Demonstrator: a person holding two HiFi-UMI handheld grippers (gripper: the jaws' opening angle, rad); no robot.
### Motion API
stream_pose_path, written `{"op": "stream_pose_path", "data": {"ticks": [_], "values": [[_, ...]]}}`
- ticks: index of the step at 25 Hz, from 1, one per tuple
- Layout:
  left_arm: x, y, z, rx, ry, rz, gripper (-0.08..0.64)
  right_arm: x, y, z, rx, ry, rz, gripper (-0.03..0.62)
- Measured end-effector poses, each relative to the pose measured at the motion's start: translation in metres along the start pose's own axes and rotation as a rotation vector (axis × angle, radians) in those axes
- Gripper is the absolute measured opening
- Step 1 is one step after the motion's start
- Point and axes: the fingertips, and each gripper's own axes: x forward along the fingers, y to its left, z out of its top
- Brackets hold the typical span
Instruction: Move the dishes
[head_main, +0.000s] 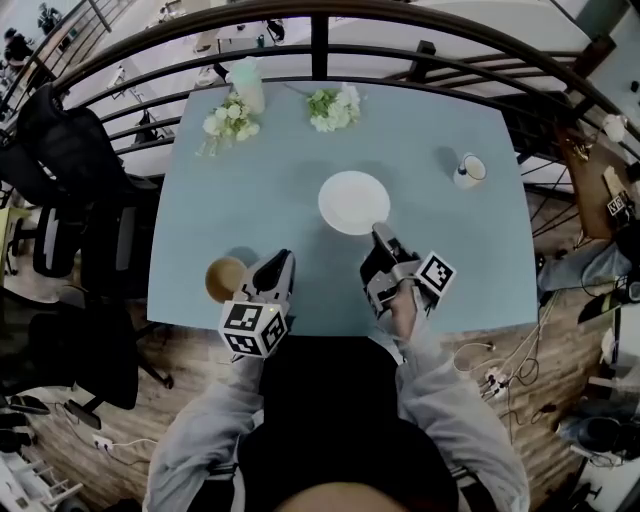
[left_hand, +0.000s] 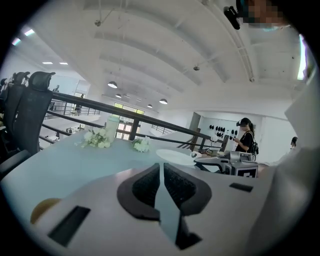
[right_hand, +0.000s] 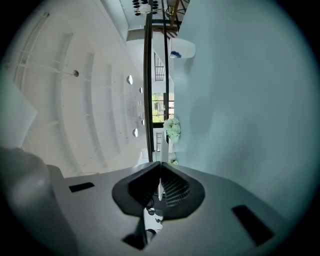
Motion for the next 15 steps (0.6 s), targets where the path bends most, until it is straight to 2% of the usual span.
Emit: {"op": "stream_pose_path", "data": {"ticks": [9, 15], "values": [[0.001, -0.025, -0.035, -0.004, 0.005, -0.002, 0.038, -0.043, -0.042, 0.011, -0.041, -0.034, -0.034, 0.018], [-0.002, -0.037, -0.056, -0.022, 0.023, 0.020, 0.038, -0.048, -0.072, 0.017, -0.075, -0.034, -0.061, 0.018]]}}
